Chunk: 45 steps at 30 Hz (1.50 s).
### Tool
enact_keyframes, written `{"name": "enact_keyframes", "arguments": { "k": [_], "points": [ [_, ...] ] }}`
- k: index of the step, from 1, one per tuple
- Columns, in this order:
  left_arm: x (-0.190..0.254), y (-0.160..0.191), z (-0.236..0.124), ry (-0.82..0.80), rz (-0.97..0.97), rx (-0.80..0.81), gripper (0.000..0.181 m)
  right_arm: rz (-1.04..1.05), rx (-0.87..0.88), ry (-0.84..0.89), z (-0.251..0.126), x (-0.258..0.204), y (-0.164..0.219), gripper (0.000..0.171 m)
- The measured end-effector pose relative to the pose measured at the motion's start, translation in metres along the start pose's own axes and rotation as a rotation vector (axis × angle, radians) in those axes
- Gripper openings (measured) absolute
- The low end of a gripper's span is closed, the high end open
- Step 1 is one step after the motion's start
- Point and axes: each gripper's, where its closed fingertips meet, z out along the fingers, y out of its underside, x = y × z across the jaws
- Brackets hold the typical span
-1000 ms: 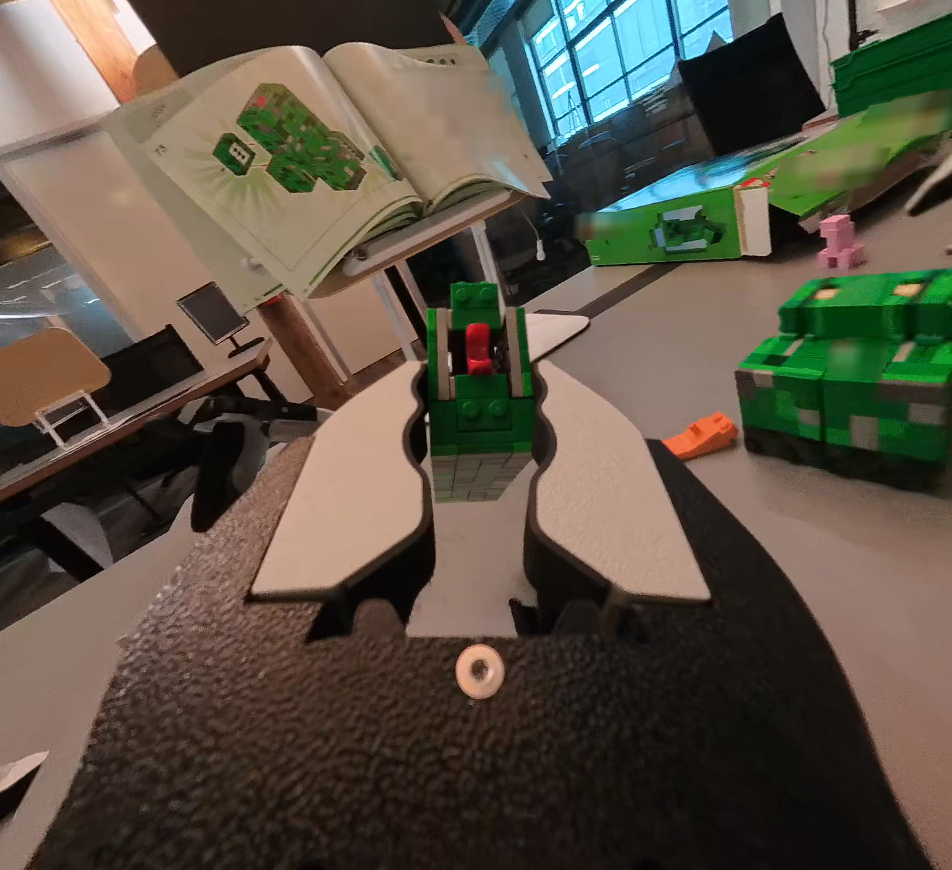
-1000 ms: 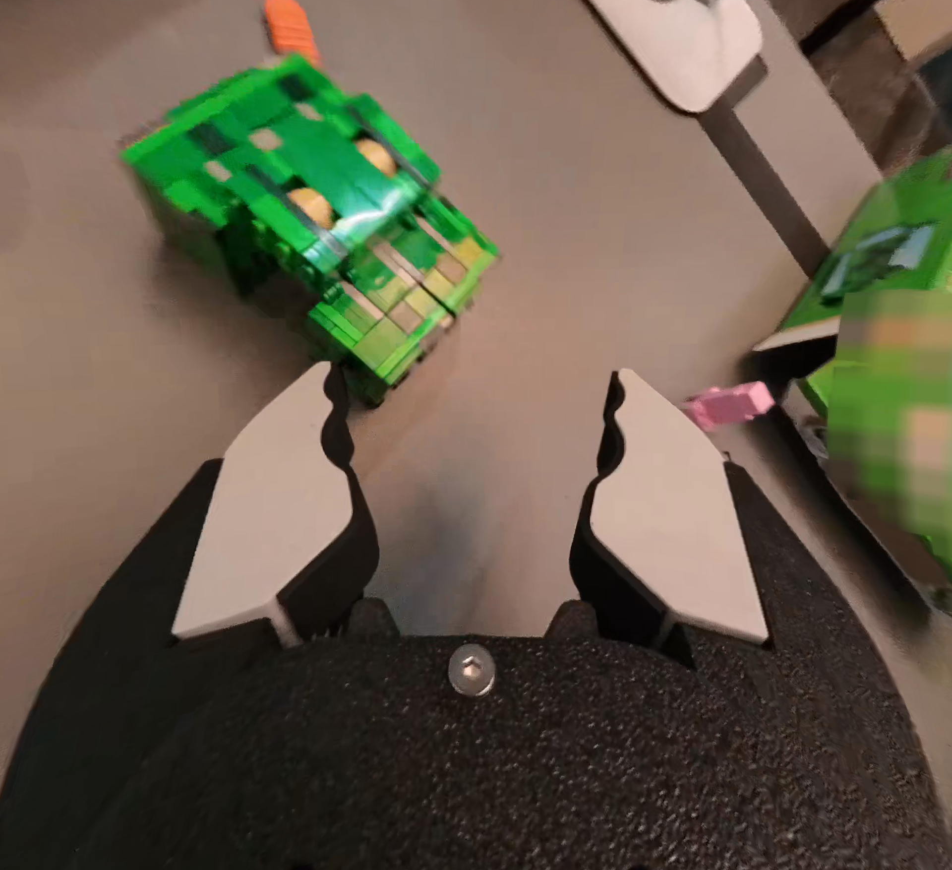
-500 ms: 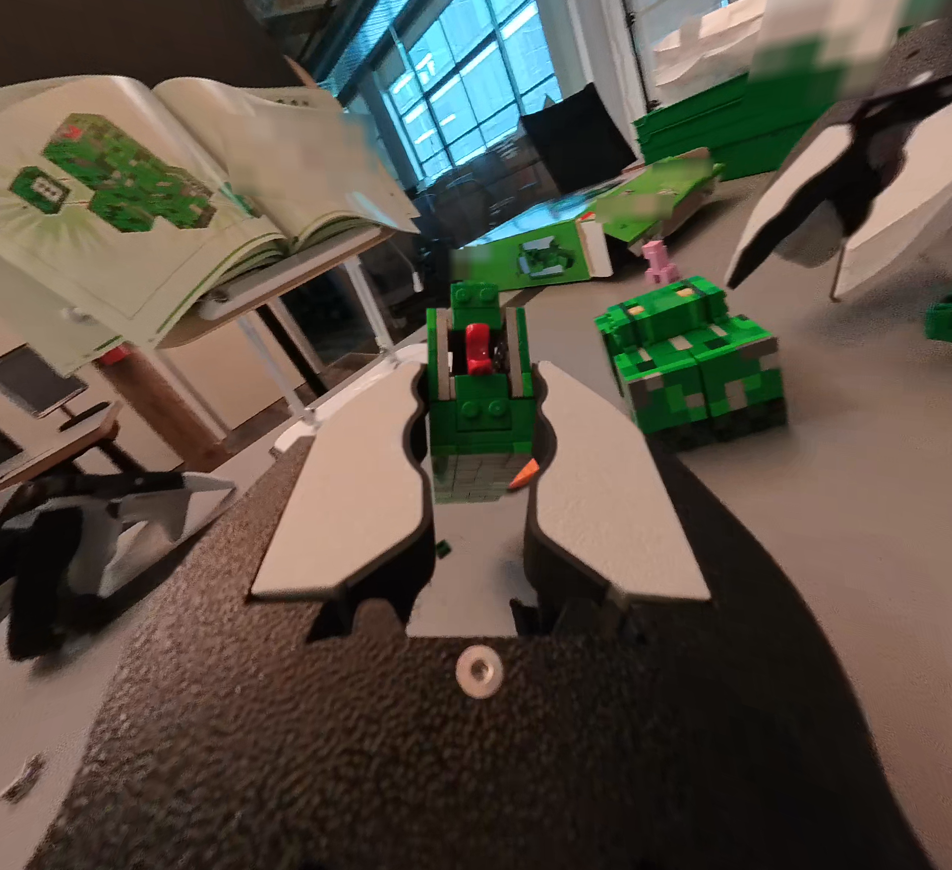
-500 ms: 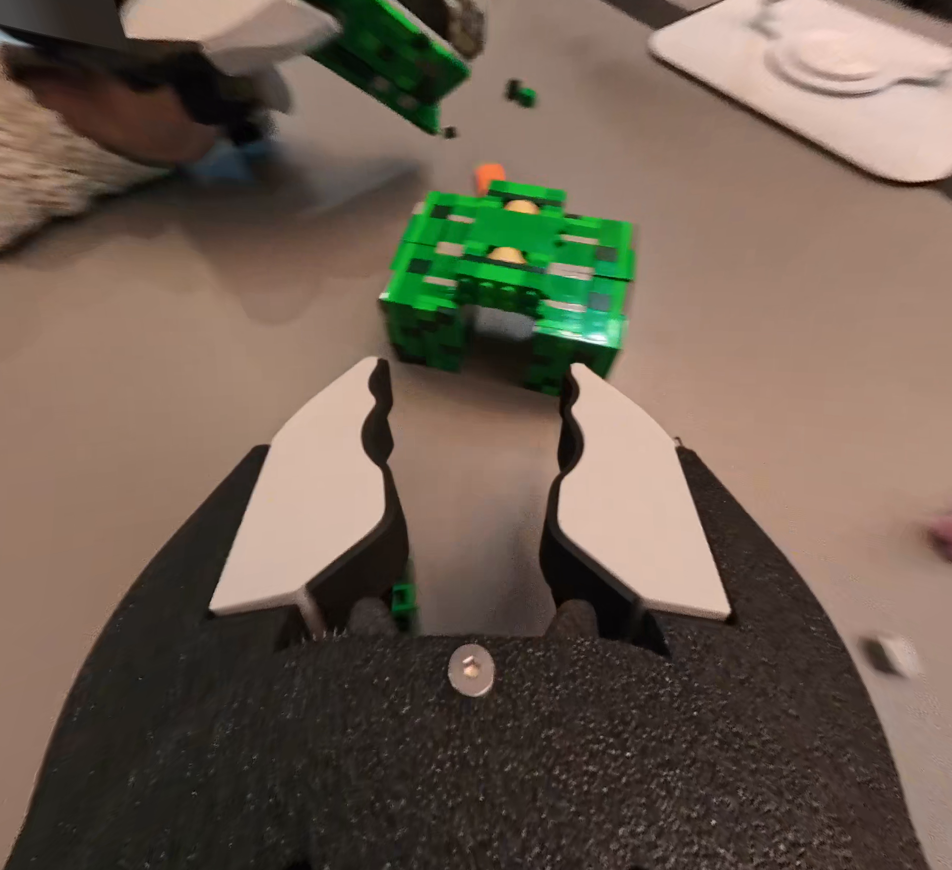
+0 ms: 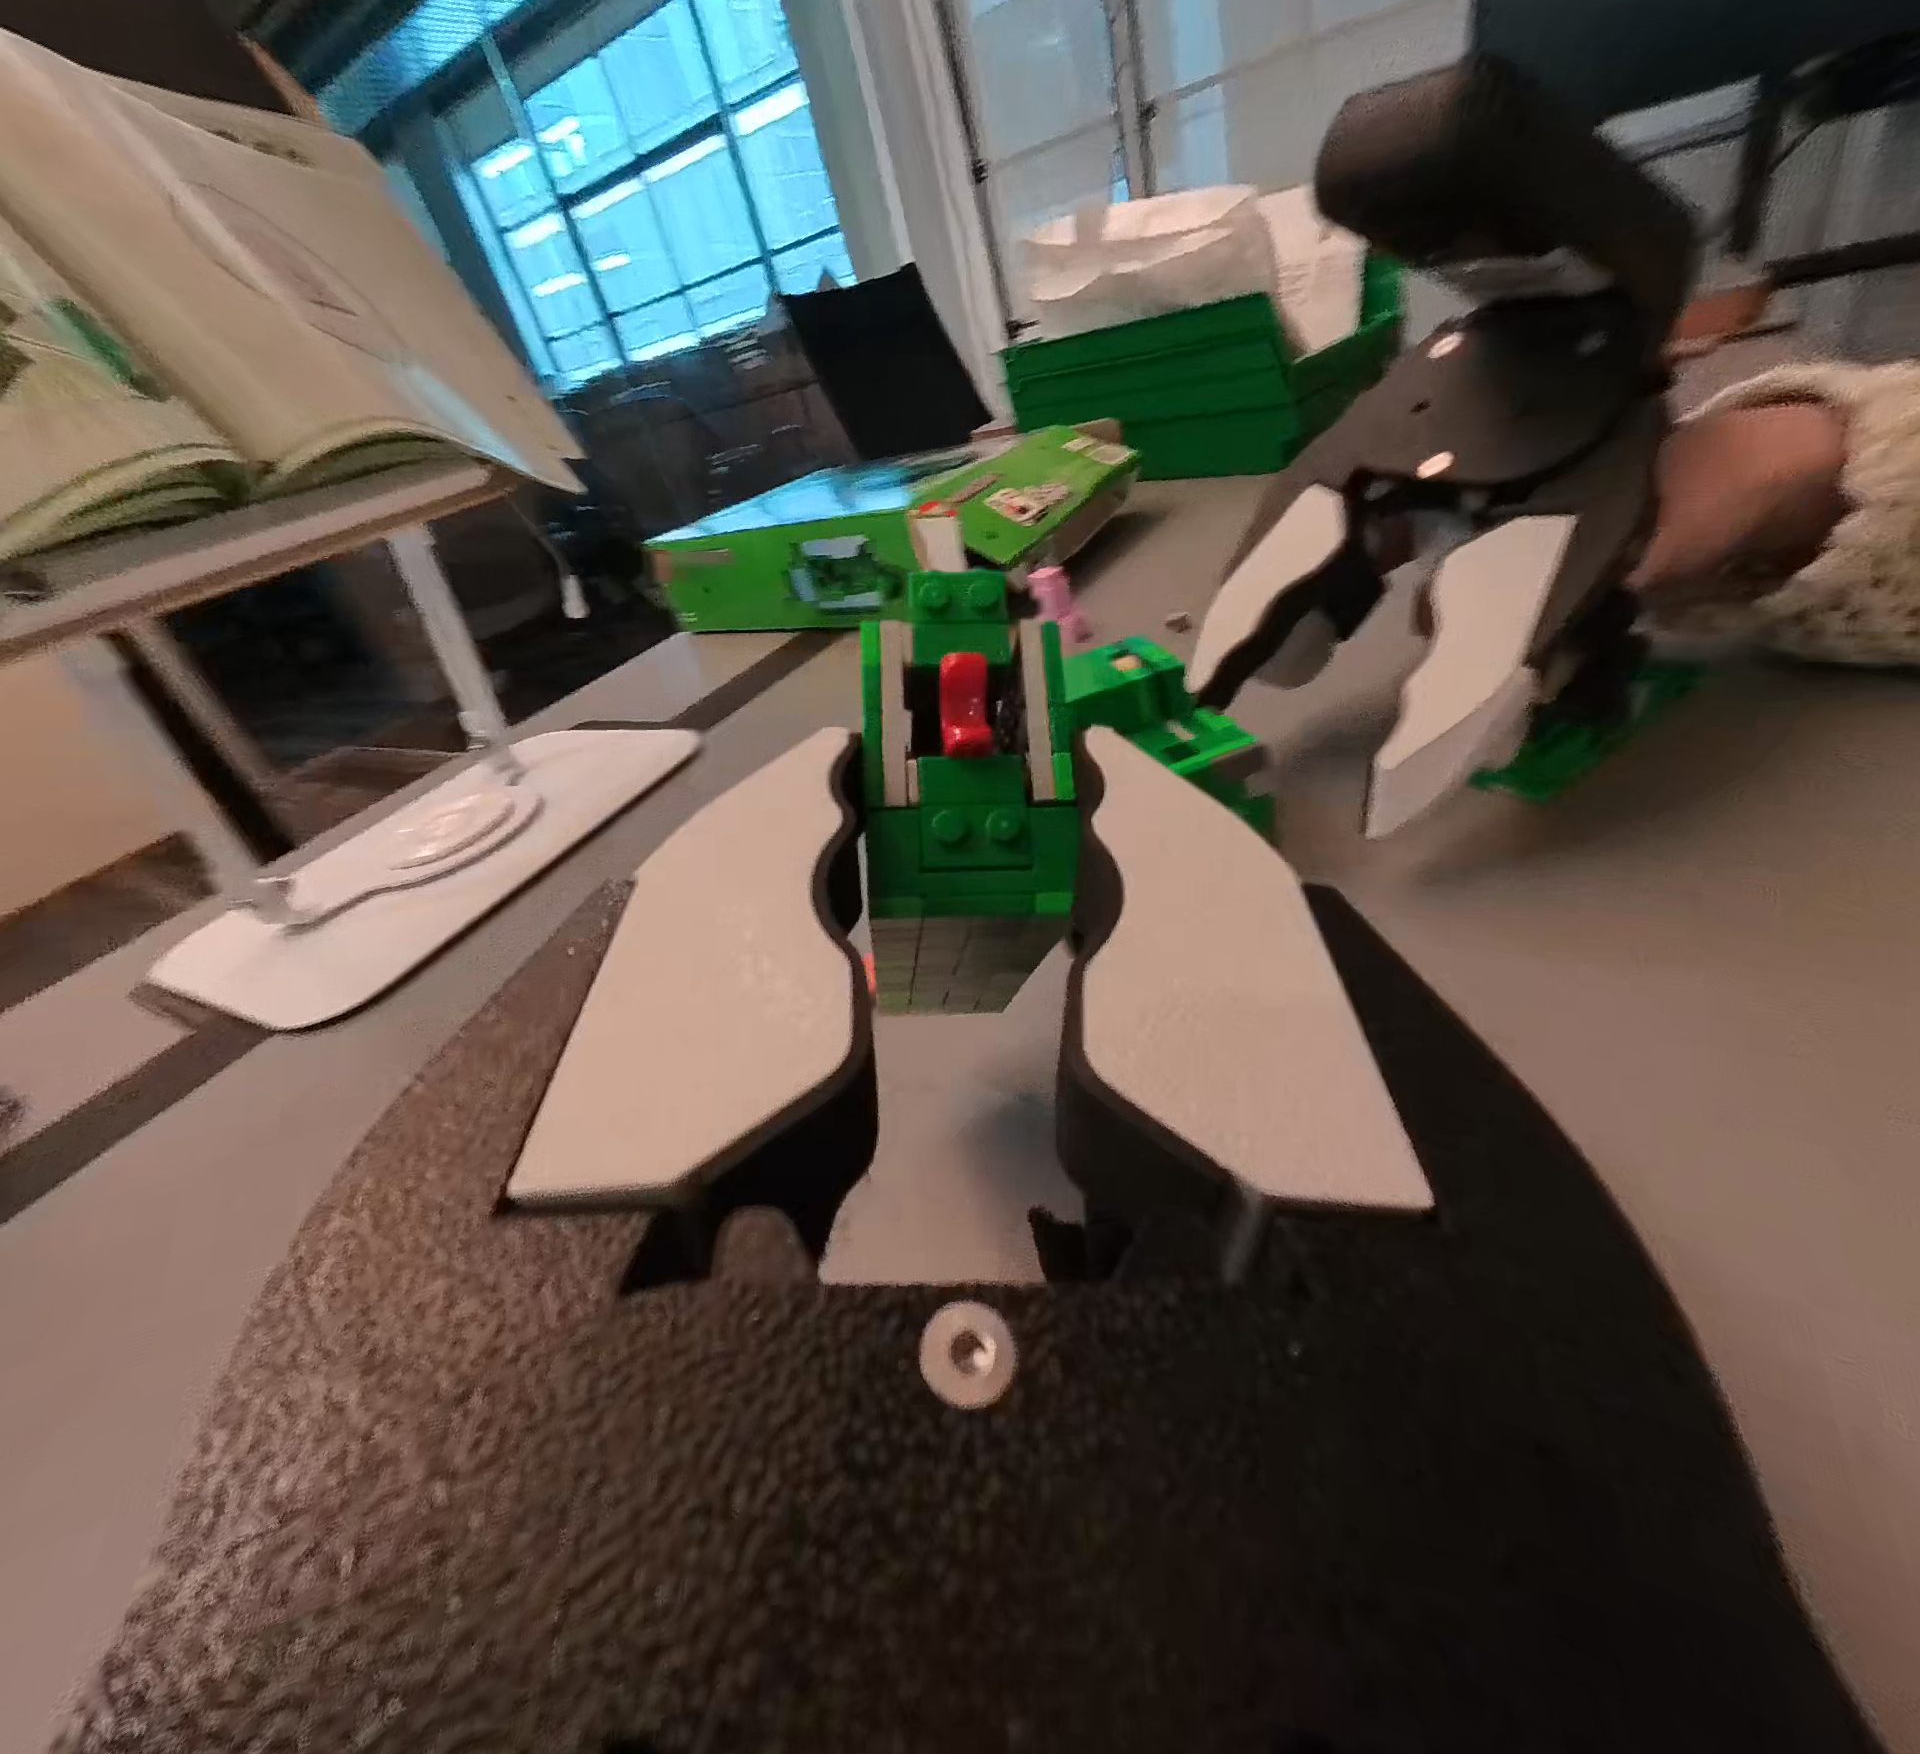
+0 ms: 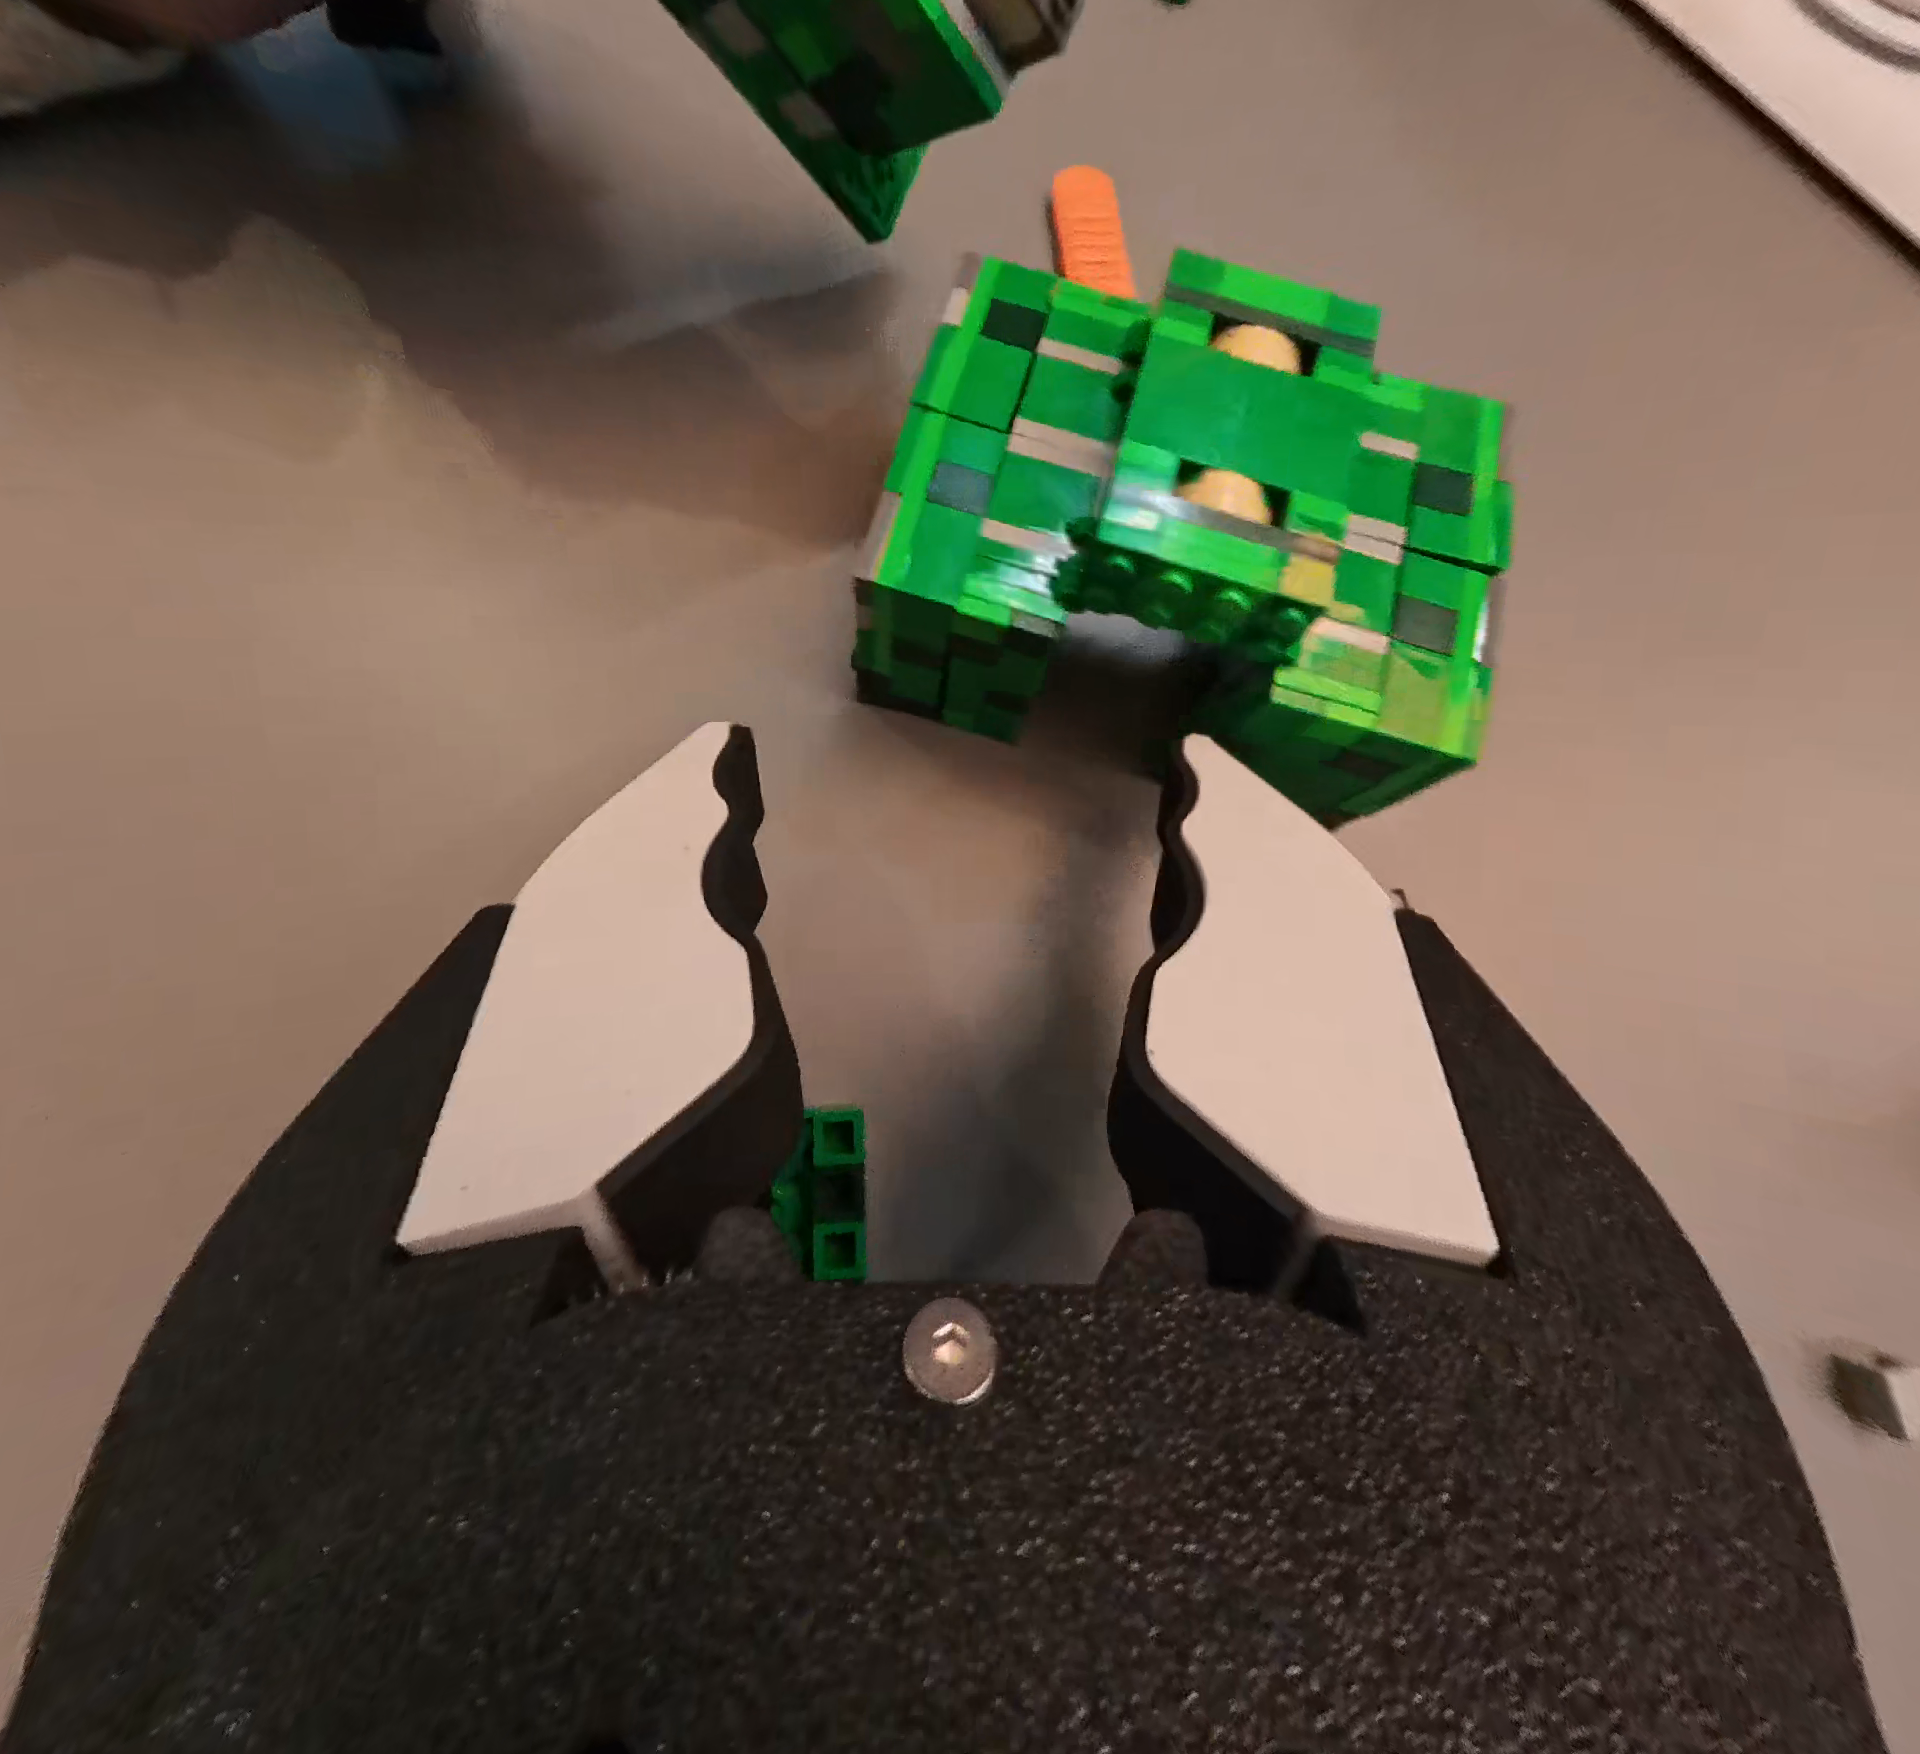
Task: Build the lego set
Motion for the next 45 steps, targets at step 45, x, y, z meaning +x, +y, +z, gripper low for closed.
{"name": "enact_keyframes", "arguments": {
  "k": [45],
  "points": [
    [0.106, -0.039, 0.000, 0.408, 0.233, -0.030, 0.070, -0.608, 0.342, -0.074, -0.034, -0.085, -0.058, 0.037]
  ]
}}
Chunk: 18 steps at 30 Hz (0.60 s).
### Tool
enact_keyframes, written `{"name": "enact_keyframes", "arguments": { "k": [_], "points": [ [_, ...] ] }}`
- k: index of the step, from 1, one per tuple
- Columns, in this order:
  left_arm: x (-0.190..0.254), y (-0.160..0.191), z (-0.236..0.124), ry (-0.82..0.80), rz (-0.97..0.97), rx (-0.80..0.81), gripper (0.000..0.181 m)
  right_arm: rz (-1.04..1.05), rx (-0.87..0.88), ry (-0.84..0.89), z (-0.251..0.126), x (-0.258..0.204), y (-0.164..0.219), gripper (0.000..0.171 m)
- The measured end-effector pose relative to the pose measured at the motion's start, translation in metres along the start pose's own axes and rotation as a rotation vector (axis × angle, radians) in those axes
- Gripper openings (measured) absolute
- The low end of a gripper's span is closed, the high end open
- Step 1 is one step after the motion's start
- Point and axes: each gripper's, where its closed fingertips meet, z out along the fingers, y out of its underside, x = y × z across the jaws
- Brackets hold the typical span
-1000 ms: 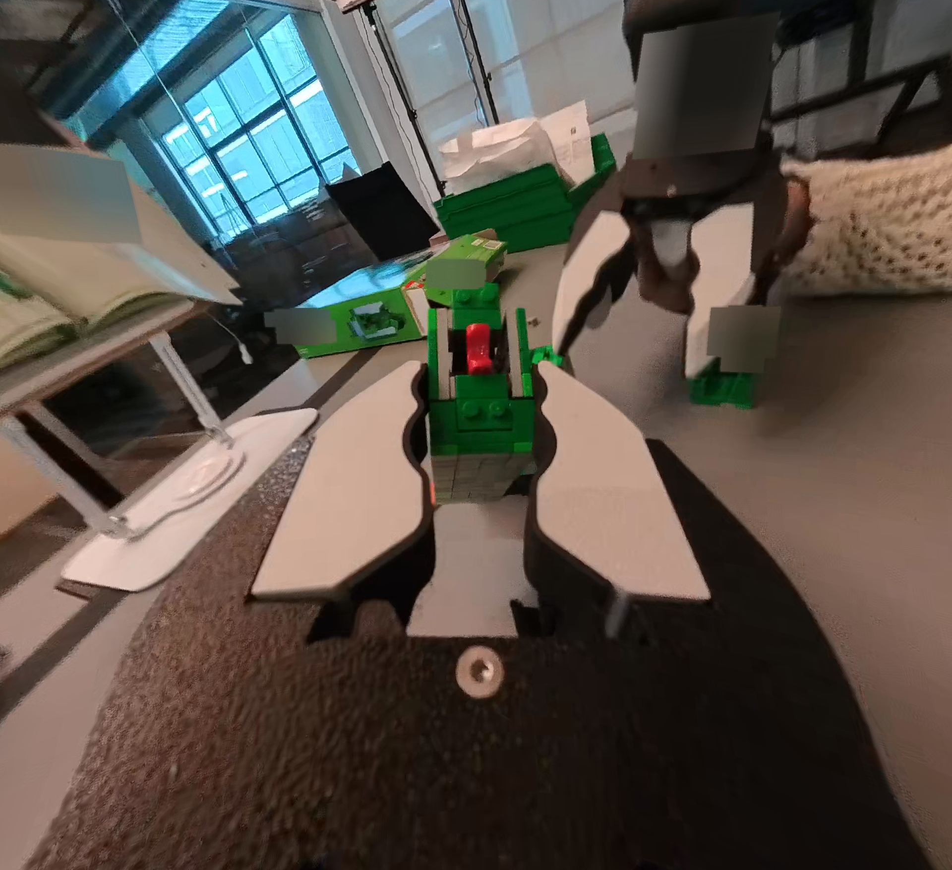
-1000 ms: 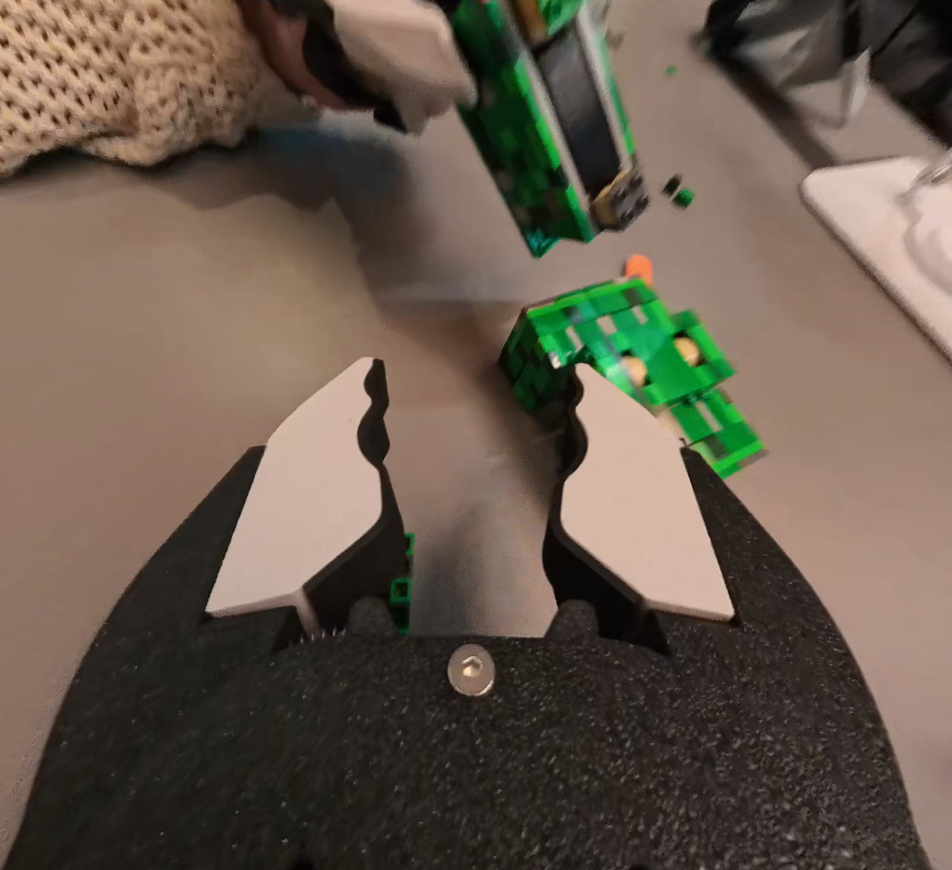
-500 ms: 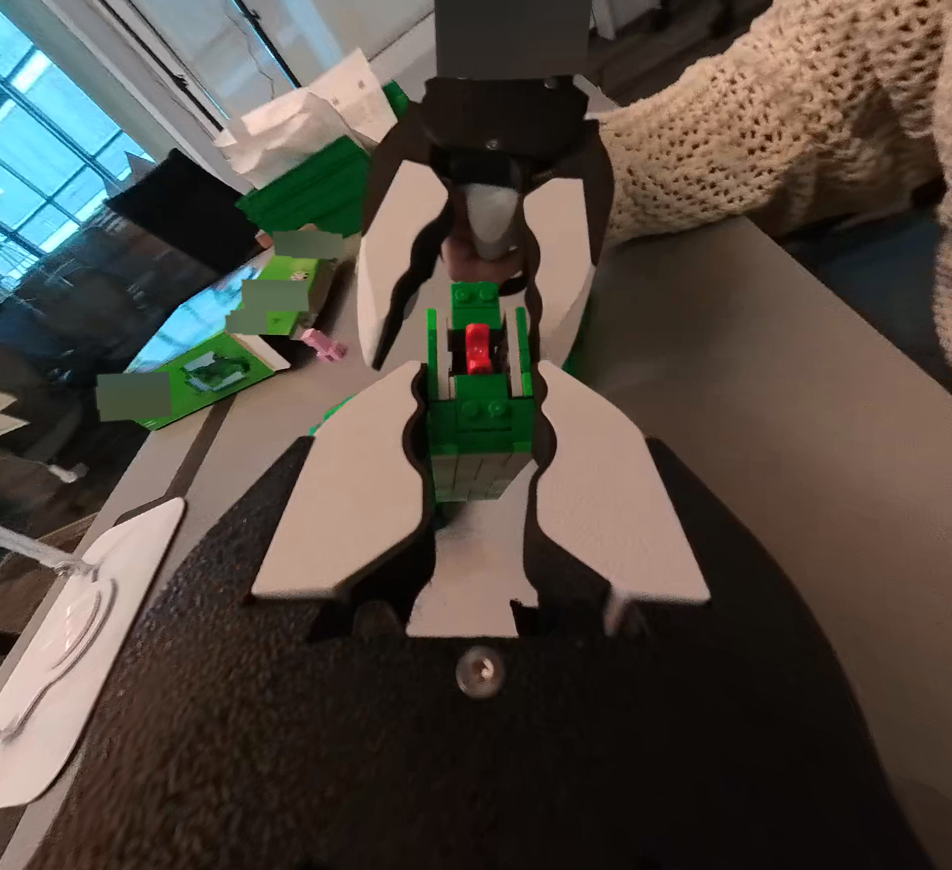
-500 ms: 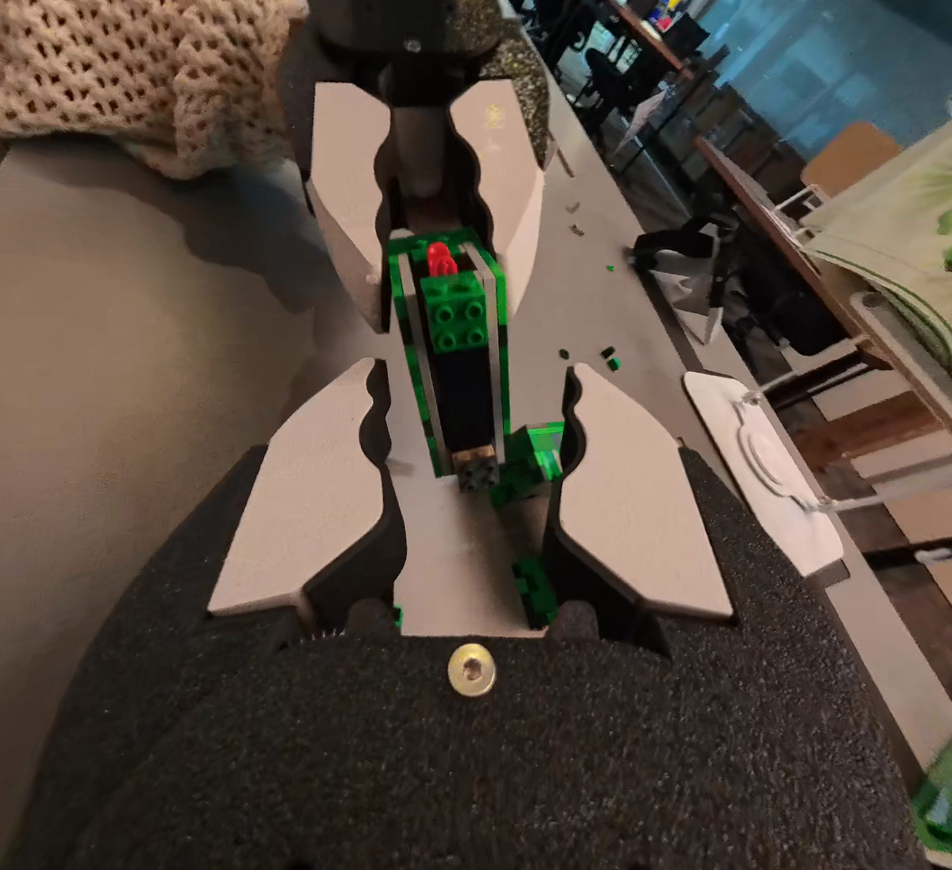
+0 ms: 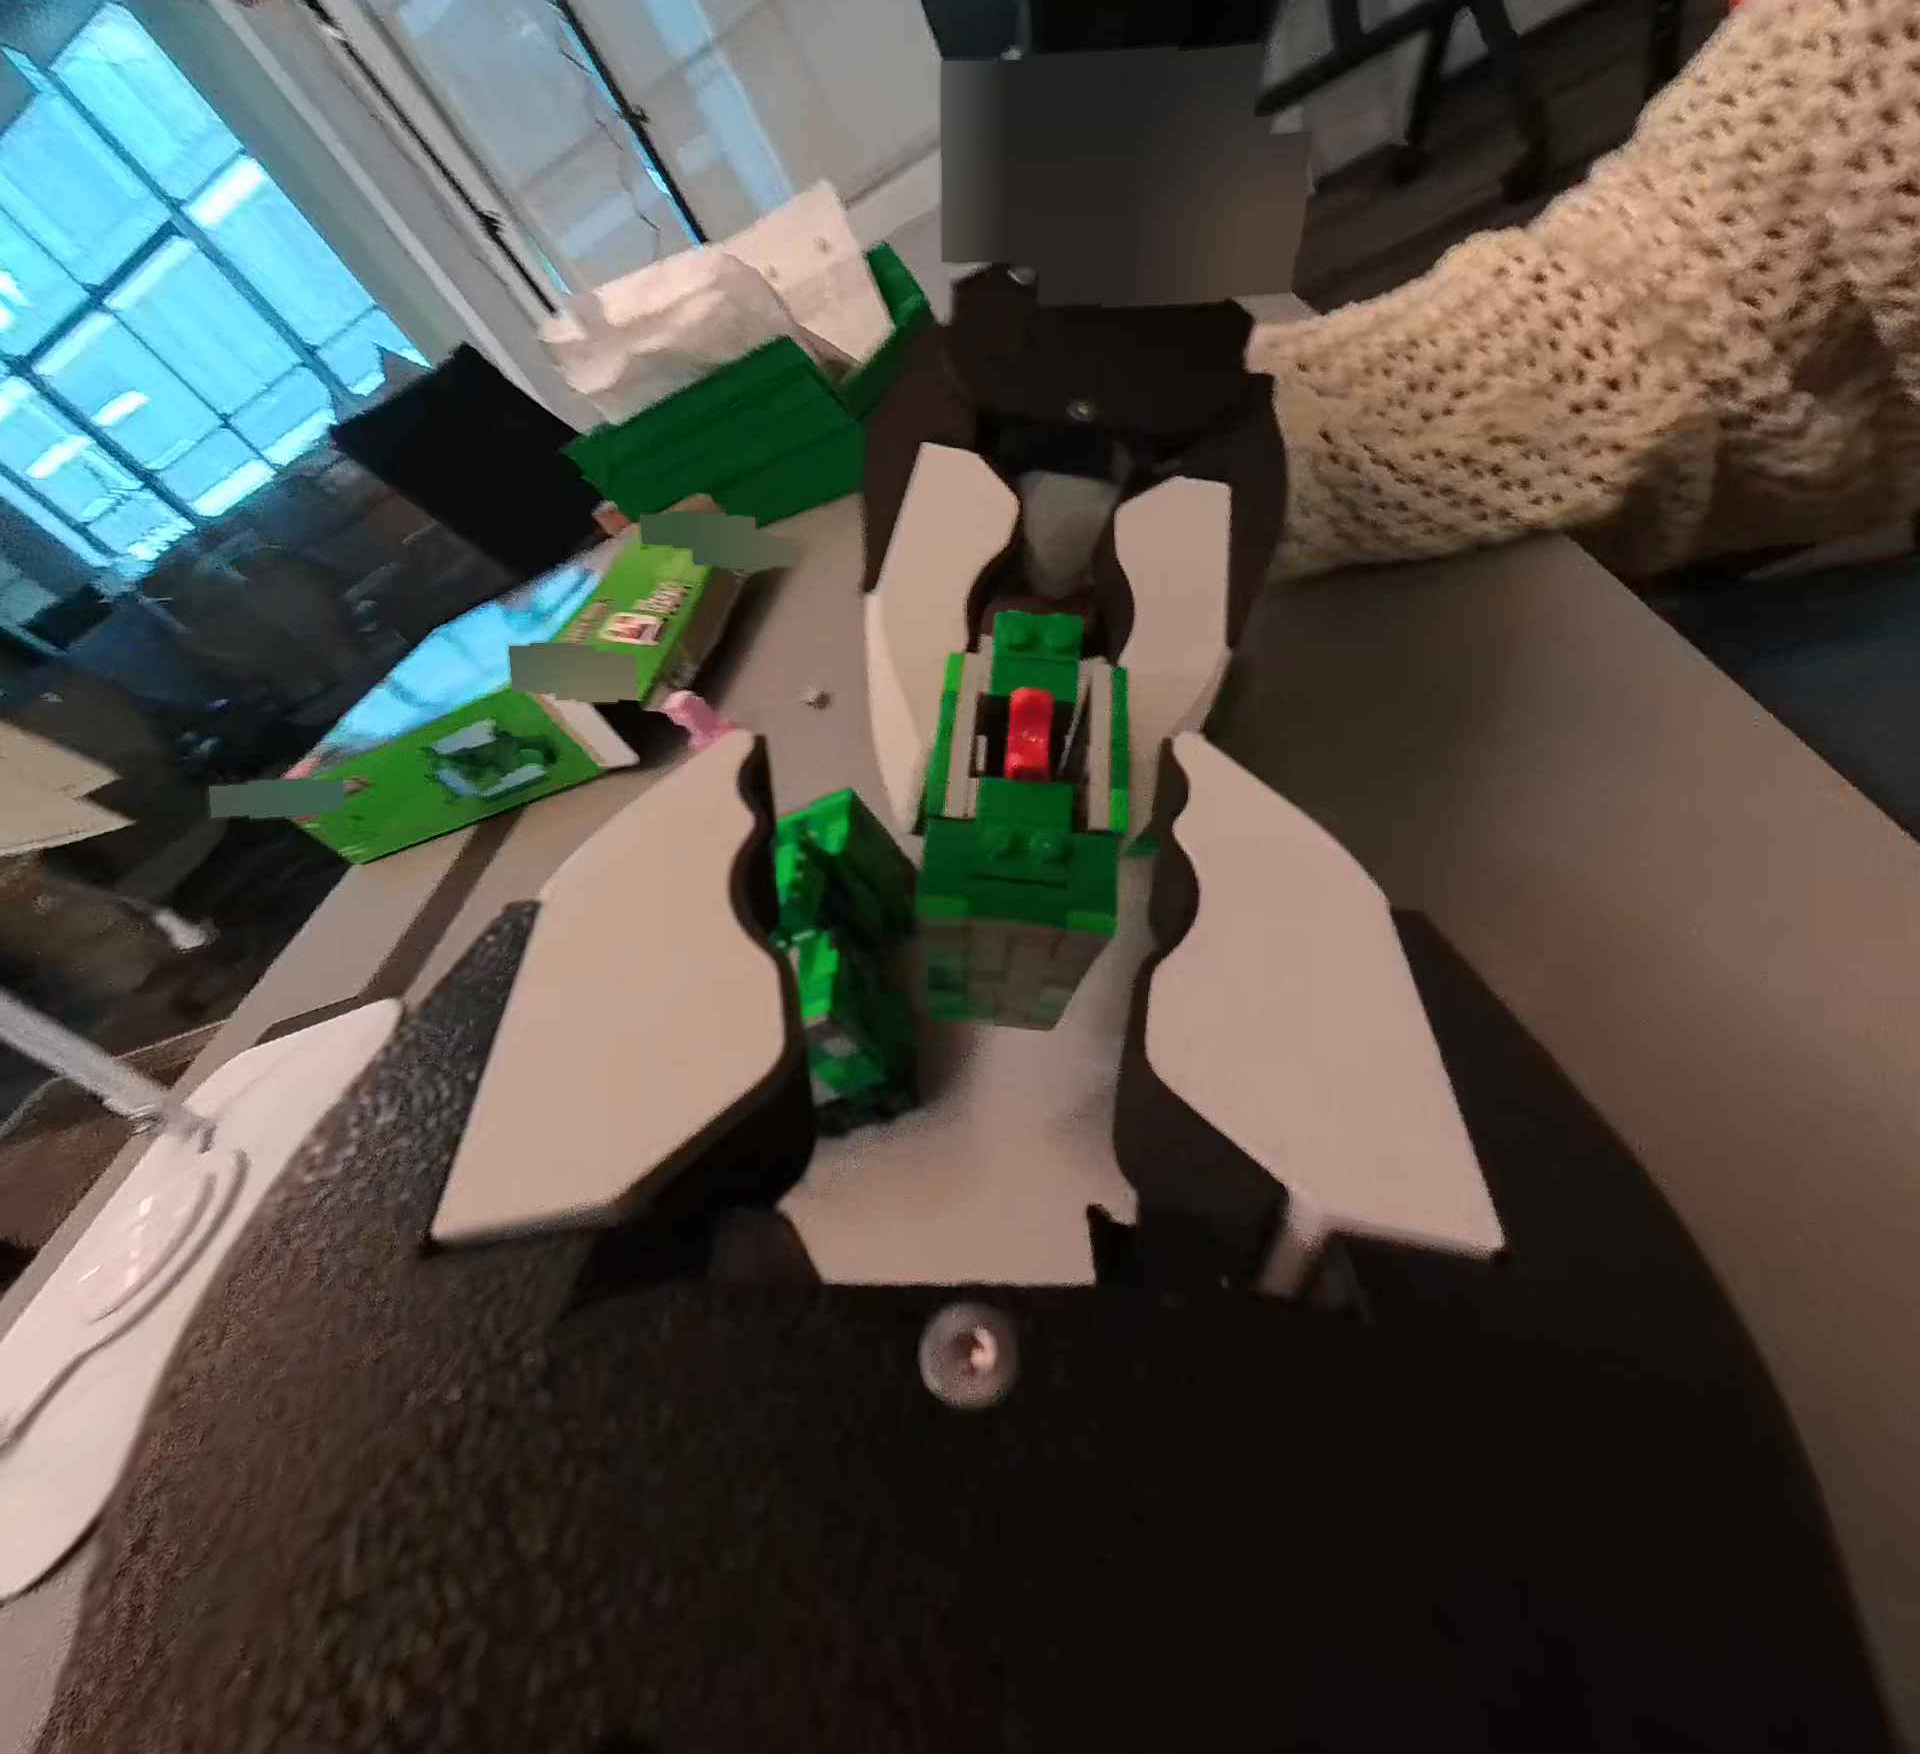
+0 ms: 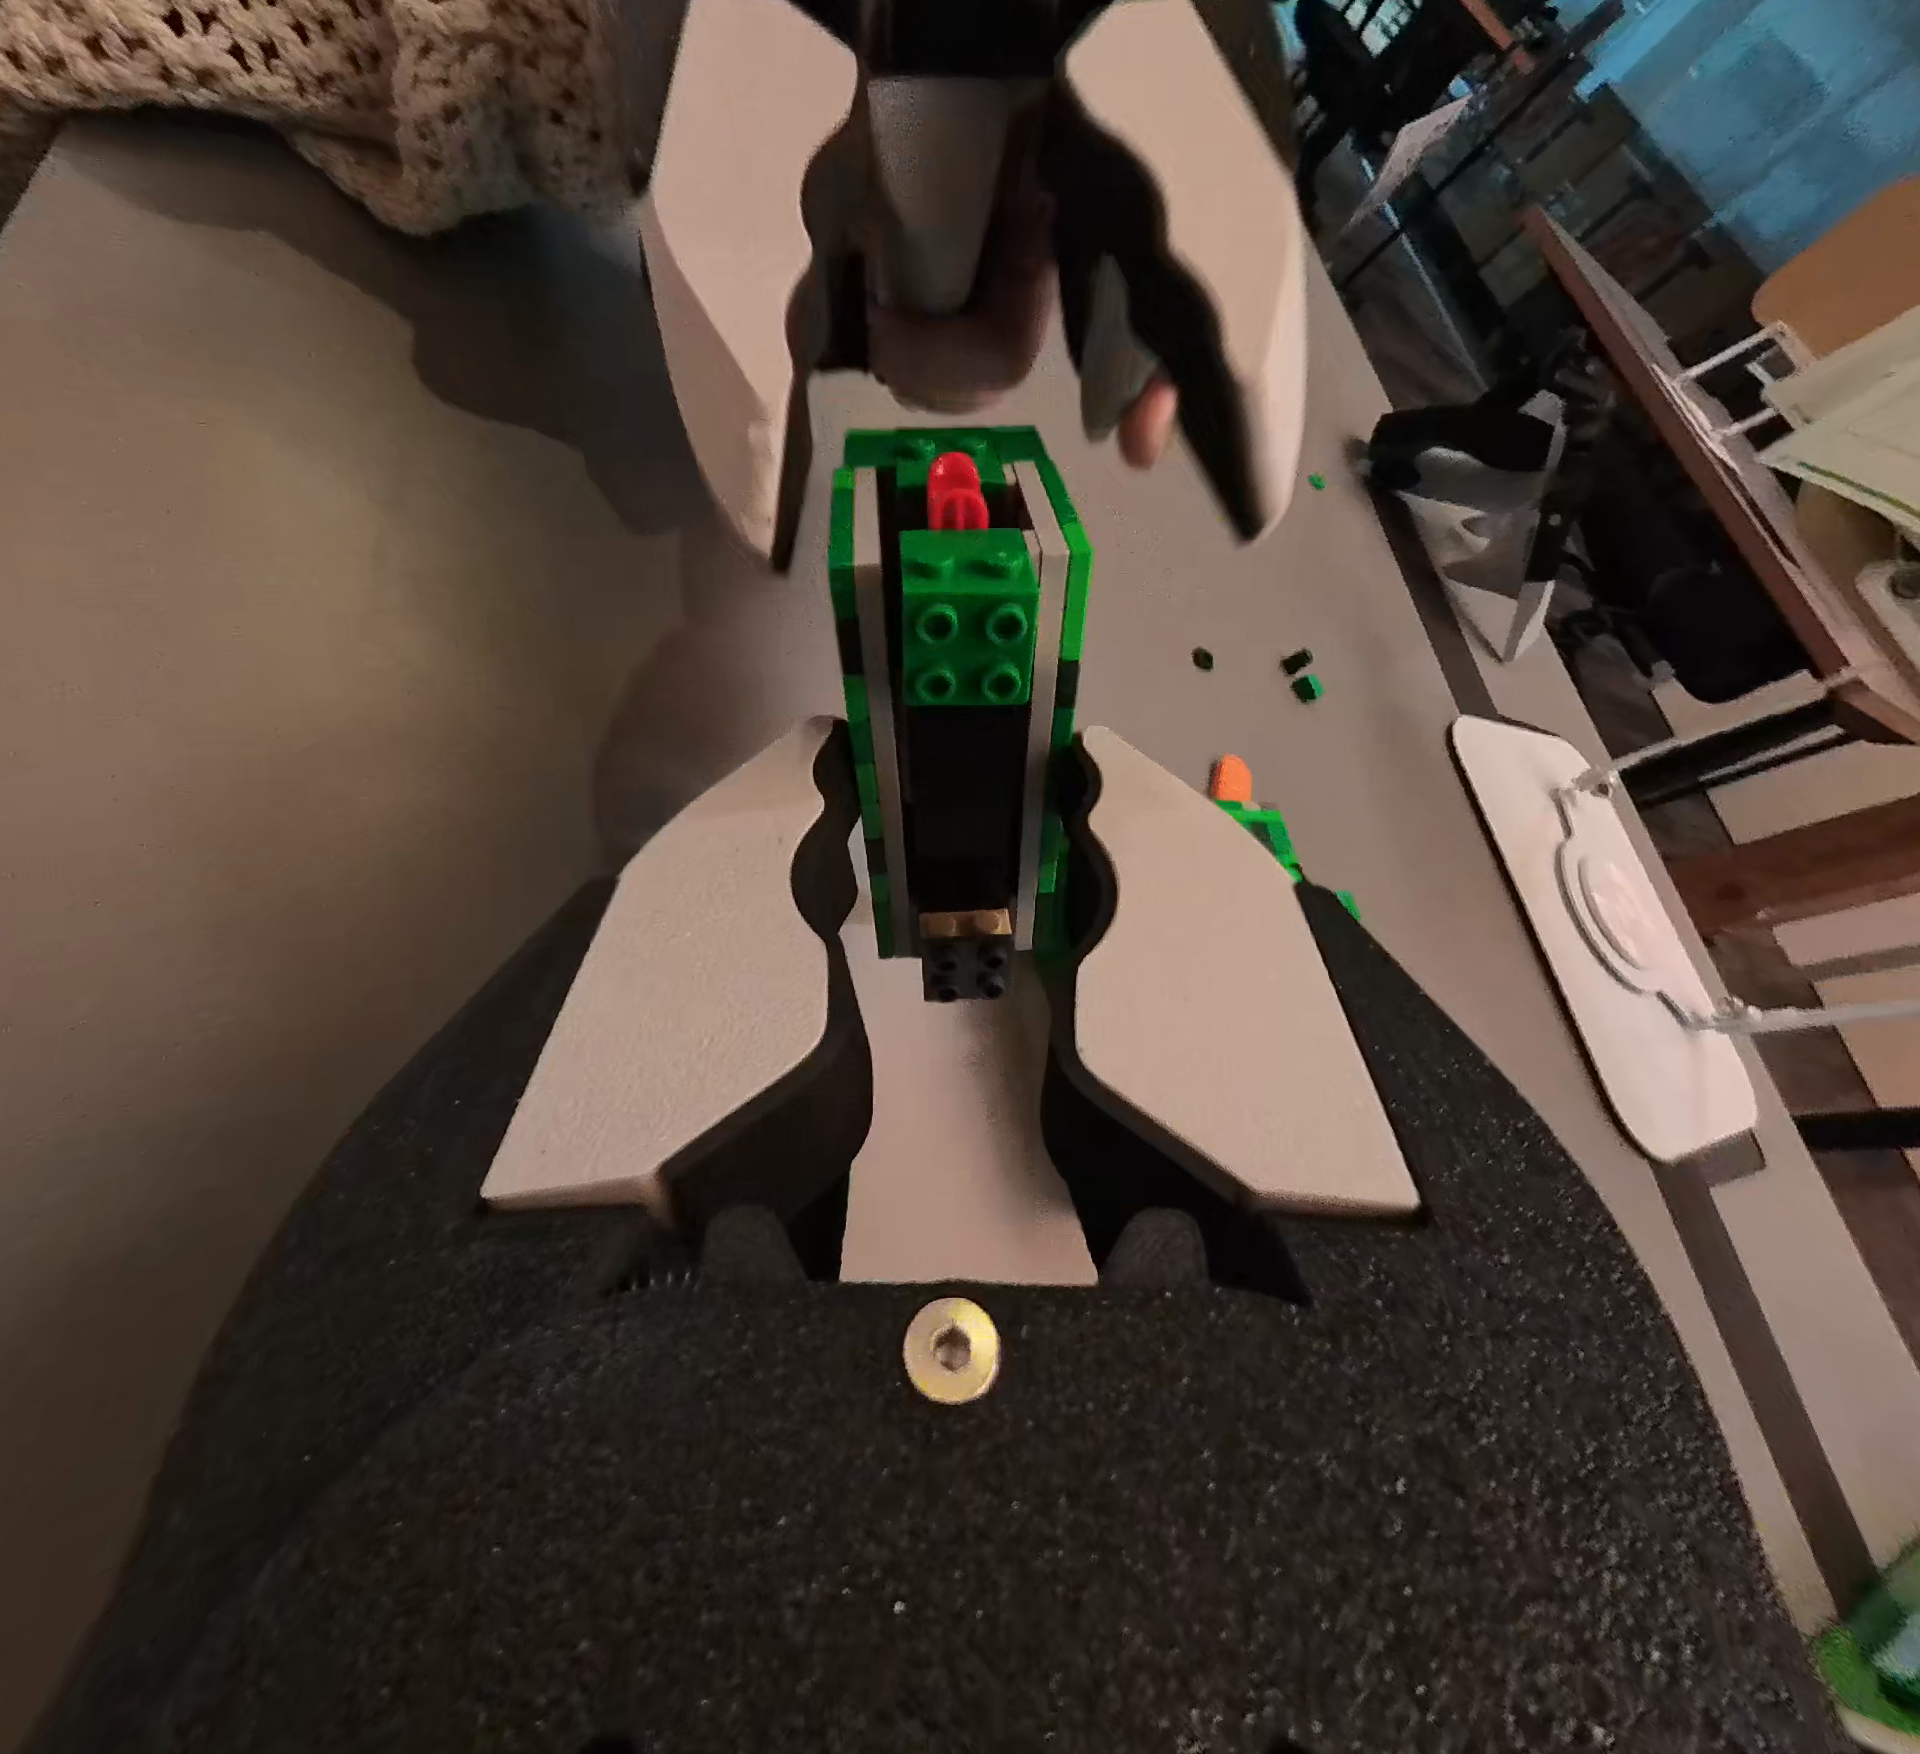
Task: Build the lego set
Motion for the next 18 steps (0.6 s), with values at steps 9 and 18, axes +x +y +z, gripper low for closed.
{"name": "enact_keyframes", "arguments": {
  "k": [9, 18],
  "points": [
    [-0.073, 0.001, -0.040, -0.488, -0.030, 0.185, 0.057, 0.360, 0.198, 0.212, -0.049, 0.069, 0.011, 0.037],
    [-0.075, 0.021, -0.035, -0.603, 0.108, 0.073, 0.055, 1.251, 0.840, -0.134, -0.103, 0.111, 0.008, 0.036]
  ]
}}
